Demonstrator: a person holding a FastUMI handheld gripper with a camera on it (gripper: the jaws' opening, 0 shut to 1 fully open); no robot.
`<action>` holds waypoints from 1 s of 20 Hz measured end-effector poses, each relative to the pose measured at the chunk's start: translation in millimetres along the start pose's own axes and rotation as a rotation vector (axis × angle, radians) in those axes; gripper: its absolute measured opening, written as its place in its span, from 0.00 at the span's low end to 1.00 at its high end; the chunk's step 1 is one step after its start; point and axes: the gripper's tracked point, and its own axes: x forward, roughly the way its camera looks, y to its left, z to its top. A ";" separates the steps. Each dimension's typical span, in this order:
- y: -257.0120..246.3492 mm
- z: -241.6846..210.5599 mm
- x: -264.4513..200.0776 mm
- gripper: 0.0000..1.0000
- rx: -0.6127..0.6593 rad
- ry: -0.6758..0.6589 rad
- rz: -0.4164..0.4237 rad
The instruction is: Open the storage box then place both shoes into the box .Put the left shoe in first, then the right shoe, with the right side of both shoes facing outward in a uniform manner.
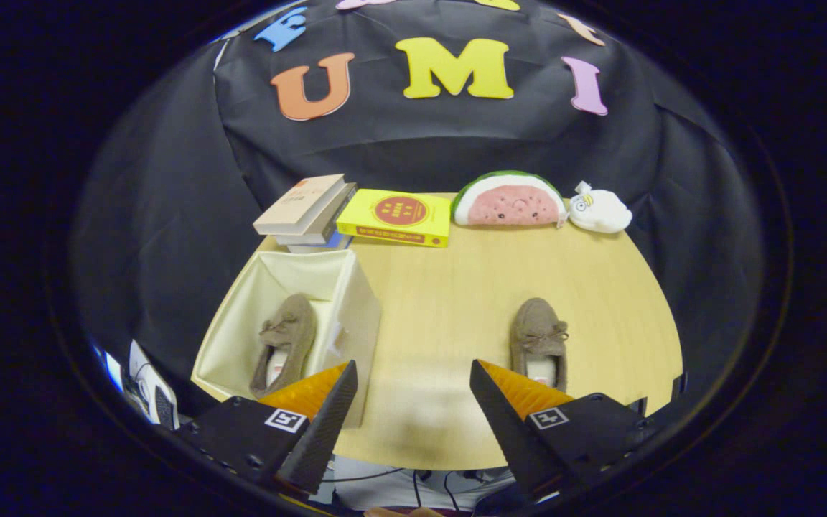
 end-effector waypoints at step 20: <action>-206.5 -70.0 122.4 0.77 0.154 0.261 -0.142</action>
